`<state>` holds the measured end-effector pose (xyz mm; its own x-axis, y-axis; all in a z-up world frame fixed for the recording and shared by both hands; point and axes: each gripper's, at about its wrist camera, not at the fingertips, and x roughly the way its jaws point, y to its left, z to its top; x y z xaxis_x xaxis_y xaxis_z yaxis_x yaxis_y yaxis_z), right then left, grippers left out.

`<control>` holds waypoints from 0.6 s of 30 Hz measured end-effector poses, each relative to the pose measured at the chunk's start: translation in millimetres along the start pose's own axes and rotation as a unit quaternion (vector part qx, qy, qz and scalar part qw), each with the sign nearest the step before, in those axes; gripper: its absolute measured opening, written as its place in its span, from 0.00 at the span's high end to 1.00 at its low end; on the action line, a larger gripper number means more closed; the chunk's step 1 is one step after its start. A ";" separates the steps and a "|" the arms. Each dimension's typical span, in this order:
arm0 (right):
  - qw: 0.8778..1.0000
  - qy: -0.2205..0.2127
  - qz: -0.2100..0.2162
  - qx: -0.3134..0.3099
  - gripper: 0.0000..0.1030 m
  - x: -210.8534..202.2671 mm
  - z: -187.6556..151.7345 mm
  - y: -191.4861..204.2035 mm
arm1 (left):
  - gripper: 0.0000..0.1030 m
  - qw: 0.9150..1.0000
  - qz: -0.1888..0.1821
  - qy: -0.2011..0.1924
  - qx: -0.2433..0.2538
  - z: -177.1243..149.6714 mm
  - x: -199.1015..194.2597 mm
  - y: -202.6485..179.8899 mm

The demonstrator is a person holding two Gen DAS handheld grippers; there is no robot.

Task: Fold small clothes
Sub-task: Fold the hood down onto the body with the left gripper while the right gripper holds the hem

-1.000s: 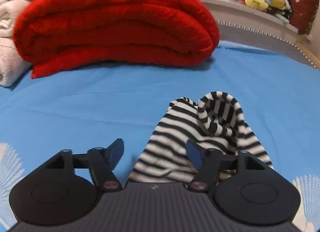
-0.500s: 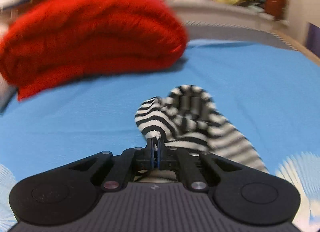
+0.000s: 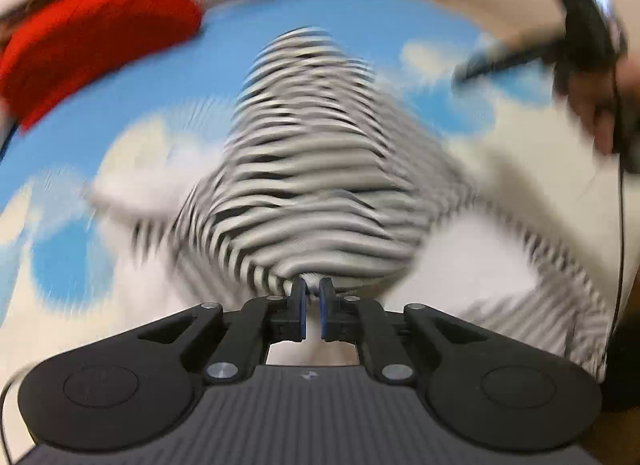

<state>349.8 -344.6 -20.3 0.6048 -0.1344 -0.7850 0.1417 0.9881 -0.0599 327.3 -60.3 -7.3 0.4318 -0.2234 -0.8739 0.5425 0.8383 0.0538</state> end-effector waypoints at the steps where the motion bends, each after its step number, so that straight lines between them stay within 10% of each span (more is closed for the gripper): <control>1: 1.000 -0.003 0.001 0.007 0.45 -2.9 0.8 -1.9 | 0.88 1.000 0.010 0.003 -0.026 -2.1 -4.3 7.8; 6: 0.998 -0.009 0.035 0.055 0.50 -11.7 2.6 -7.4 | 0.72 0.970 0.048 -0.018 -0.237 18.8 1.9 77.7; 10: 0.992 0.002 0.087 0.092 0.62 -4.5 1.9 -1.4 | 0.70 0.937 0.003 0.016 -0.349 14.6 52.4 110.2; 15: 0.975 0.070 0.150 0.151 0.60 25.9 -5.5 8.6 | 0.64 0.911 -0.050 0.097 -0.397 6.2 95.6 112.5; 18: 0.969 0.111 0.163 0.148 0.51 45.8 -10.4 23.8 | 0.63 0.915 -0.046 0.106 -0.387 5.2 105.9 108.6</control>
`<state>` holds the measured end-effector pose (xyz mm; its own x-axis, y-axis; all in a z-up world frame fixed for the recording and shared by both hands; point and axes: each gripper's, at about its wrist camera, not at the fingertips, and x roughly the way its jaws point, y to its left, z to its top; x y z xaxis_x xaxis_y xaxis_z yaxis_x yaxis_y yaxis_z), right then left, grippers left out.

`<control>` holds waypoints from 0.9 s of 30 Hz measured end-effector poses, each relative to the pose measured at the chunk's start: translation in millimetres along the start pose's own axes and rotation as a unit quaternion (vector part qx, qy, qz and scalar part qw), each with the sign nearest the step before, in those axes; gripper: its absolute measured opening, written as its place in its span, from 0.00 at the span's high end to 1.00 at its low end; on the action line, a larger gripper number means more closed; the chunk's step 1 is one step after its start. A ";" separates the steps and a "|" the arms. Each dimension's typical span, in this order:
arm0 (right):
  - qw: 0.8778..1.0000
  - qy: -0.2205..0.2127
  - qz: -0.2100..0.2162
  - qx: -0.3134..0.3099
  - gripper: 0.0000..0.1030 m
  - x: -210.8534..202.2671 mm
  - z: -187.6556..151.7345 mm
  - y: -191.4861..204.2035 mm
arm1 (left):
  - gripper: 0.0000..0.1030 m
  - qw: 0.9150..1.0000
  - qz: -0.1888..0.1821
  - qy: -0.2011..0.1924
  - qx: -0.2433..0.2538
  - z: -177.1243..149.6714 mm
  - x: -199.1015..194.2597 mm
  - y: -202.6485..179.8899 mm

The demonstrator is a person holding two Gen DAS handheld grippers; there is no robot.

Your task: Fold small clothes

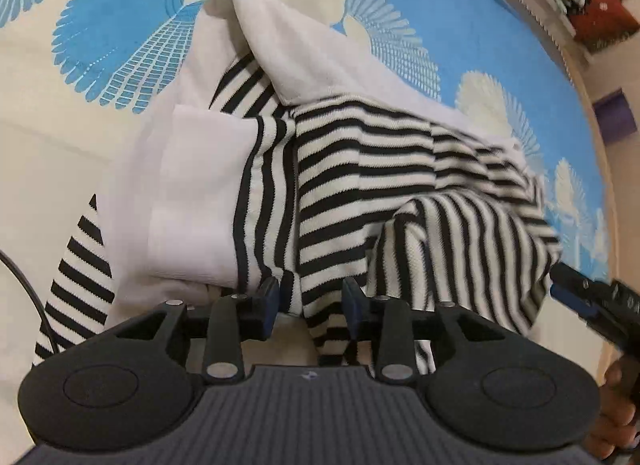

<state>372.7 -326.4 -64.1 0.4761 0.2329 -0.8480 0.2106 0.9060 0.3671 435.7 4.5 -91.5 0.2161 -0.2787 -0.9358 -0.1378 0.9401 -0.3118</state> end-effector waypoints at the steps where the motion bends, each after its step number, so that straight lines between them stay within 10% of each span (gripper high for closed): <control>1: 1.000 0.008 -0.004 0.000 0.51 6.9 -0.4 1.5 | 0.63 1.000 -0.001 0.009 0.000 -3.8 -0.2 0.9; 11: 0.999 0.032 -0.012 0.021 0.52 26.6 4.7 1.9 | 0.54 0.998 -0.049 0.027 -0.032 -7.0 -1.0 5.8; 13: 0.999 0.033 -0.012 0.021 0.52 25.2 3.6 2.3 | 0.62 0.998 -0.042 0.026 -0.026 -9.9 0.3 4.3; 15: 0.999 0.035 -0.013 0.019 0.53 25.9 2.7 1.7 | 0.94 0.999 -0.029 0.020 -0.001 -12.0 0.4 -1.5; 17: 0.999 0.036 -0.012 0.021 0.72 25.3 2.8 -1.3 | 0.98 0.999 -0.029 0.014 0.014 -9.7 -1.0 -2.9; 19: 0.999 0.031 -0.001 0.030 0.99 20.7 5.3 -5.5 | 0.98 0.999 -0.034 -0.024 0.026 -3.8 -13.2 -7.0; 21: 0.997 -0.003 0.044 0.056 0.99 6.9 12.4 -12.8 | 0.99 0.991 -0.066 -0.112 0.020 3.0 -44.6 -5.9; 25: 0.961 -0.149 0.189 0.136 0.99 -50.2 28.7 -35.9 | 0.99 0.937 -0.118 -0.327 0.032 3.5 -119.2 1.8; 27: 0.952 -0.175 0.201 0.147 0.99 -63.0 29.1 -44.4 | 0.99 0.949 -0.088 -0.302 0.020 7.5 -110.7 9.9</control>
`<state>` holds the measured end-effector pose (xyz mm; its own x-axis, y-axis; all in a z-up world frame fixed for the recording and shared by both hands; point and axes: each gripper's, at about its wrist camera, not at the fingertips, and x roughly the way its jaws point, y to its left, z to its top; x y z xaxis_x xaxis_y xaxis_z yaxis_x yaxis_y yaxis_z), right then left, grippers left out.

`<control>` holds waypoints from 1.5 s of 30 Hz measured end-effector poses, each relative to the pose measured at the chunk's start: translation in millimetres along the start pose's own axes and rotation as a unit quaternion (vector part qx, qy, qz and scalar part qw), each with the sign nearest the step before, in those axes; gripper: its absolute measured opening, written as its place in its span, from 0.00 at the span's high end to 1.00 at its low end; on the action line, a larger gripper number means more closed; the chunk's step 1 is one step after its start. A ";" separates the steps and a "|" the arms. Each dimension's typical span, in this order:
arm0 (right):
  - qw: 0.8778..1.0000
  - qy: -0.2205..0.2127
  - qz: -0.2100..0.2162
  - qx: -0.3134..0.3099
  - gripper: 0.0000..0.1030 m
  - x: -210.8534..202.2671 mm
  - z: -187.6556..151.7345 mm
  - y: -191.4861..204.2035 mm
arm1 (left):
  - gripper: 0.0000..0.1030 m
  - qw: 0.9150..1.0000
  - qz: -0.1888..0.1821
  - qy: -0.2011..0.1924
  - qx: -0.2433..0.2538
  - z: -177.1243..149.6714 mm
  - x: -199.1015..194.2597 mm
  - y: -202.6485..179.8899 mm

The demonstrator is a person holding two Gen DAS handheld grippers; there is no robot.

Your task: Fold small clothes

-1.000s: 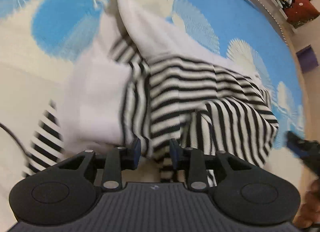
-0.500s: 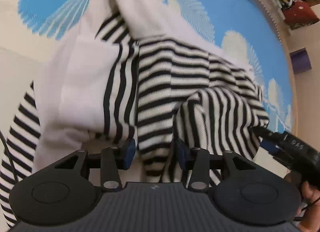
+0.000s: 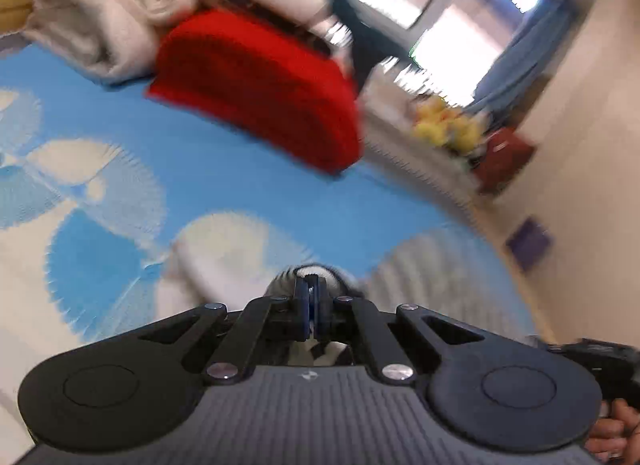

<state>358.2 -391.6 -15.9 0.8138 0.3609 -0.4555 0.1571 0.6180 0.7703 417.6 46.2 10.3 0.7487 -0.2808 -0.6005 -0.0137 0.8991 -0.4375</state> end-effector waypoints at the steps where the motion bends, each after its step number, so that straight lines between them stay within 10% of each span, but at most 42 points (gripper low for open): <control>1: 1.000 0.013 -0.016 0.006 0.99 1.9 -0.4 -4.7 | 0.99 0.999 0.025 0.037 -0.021 -5.2 11.1 11.7; 4: 0.981 0.147 -0.127 0.016 0.99 33.9 -19.1 -30.2 | 0.98 0.970 0.132 0.189 -0.074 -31.8 48.3 50.4; 7: 0.946 0.236 -0.220 0.018 0.98 55.7 -50.6 -55.3 | 0.98 0.946 0.140 0.250 -0.151 -51.2 59.4 77.8; 11: 0.952 0.227 -0.205 -0.013 0.84 58.0 -52.1 -41.2 | 0.69 0.961 0.104 0.210 -0.148 -35.0 47.3 68.1; 14: 0.961 0.196 -0.193 -0.021 0.54 53.9 -47.6 -33.3 | 0.68 0.961 0.112 0.216 -0.129 -38.6 54.2 59.3; 18: 0.955 0.208 -0.211 -0.025 0.56 61.7 -55.3 -35.0 | 0.93 0.951 0.141 0.238 -0.138 -48.6 61.0 63.4; 21: 0.952 0.216 -0.214 -0.035 0.98 70.3 -60.4 -38.2 | 0.98 0.959 0.153 0.210 -0.111 -43.2 55.8 47.5; 26: 0.974 0.126 -0.183 -0.052 0.98 42.0 -44.1 -16.2 | 0.98 0.975 0.152 0.141 -0.080 -28.8 30.1 16.9; 34: 0.944 0.192 -0.267 -0.008 0.95 62.7 -64.8 -56.5 | 0.95 0.948 0.202 0.222 -0.106 -51.5 53.1 45.1; 38: 0.936 0.178 -0.294 -0.078 0.65 64.4 -62.8 -33.6 | 0.69 0.951 0.207 0.210 -0.091 -45.2 47.0 40.2; 42: 0.934 0.086 -0.313 -0.147 0.63 49.4 -54.8 -7.7 | 0.65 0.965 0.217 0.146 -0.025 -31.1 33.3 16.9; 45: 0.946 0.044 -0.252 -0.200 0.63 41.8 -58.2 18.6 | 0.65 0.975 0.196 0.105 0.024 -26.8 23.7 -5.4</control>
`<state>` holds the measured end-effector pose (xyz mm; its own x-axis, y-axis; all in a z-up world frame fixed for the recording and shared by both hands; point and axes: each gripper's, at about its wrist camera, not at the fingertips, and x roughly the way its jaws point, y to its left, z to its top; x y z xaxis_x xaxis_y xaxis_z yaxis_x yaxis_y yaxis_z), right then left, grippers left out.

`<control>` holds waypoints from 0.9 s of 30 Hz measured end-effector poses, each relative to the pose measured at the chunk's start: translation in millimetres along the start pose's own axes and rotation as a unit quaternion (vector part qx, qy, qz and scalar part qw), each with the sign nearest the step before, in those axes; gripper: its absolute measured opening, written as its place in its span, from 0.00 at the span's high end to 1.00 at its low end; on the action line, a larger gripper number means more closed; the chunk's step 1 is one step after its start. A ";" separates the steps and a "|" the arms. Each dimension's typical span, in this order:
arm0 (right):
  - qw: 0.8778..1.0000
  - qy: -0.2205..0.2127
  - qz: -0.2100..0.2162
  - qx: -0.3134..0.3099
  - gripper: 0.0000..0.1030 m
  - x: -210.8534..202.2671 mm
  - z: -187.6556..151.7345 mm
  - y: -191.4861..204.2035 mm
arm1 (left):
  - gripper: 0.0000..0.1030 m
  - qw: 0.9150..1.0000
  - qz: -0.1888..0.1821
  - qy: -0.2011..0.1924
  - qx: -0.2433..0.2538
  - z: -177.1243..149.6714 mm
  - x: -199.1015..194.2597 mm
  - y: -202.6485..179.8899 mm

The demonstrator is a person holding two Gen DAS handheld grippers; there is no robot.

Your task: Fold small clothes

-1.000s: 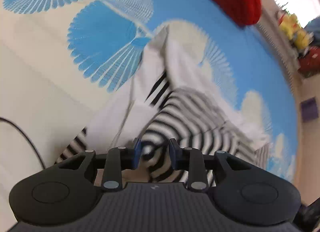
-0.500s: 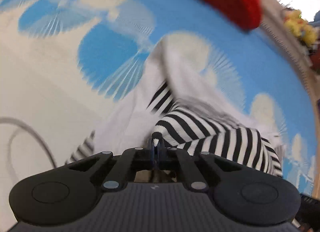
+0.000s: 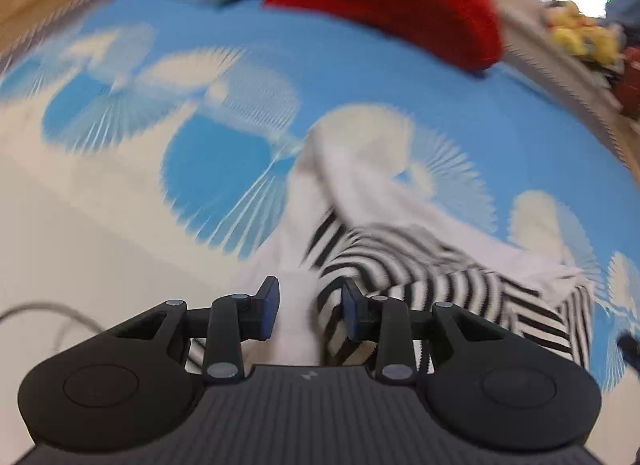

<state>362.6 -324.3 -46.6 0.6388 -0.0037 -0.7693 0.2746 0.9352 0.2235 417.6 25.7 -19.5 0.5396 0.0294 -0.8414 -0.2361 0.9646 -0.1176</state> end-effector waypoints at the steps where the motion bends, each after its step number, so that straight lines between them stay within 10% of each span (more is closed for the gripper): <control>1: 1.000 -0.007 0.025 -0.011 0.63 -2.4 -0.5 6.6 | 0.65 1.000 -0.012 -0.015 0.009 -0.1 -5.2 -4.6; 6: 0.988 0.093 0.120 -0.011 0.61 25.6 -14.8 20.9 | 0.65 0.995 -0.080 -0.041 0.032 -2.1 -16.4 -20.3; 11: 0.977 0.207 0.051 -0.021 0.61 70.8 -40.4 20.4 | 0.65 0.993 -0.091 0.030 0.068 -17.9 8.8 -35.5; 15: 0.976 0.209 0.051 -0.004 0.61 72.6 -42.0 16.7 | 0.67 0.989 -0.043 0.130 0.063 -37.6 49.0 -21.8; 22: 0.984 0.169 0.047 -0.023 0.60 45.5 -34.8 23.9 | 0.67 0.994 -0.032 0.061 0.085 -28.5 28.3 -21.1; 27: 0.983 0.182 0.016 -0.020 0.60 62.4 -34.7 13.3 | 0.67 0.992 -0.032 0.116 0.044 -32.7 49.1 -9.9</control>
<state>381.2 -299.9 -112.4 0.3446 0.1468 -0.9272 0.2259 0.9457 0.2337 420.0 9.1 -76.9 0.3485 -0.0847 -0.9335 -0.1294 0.9820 -0.1374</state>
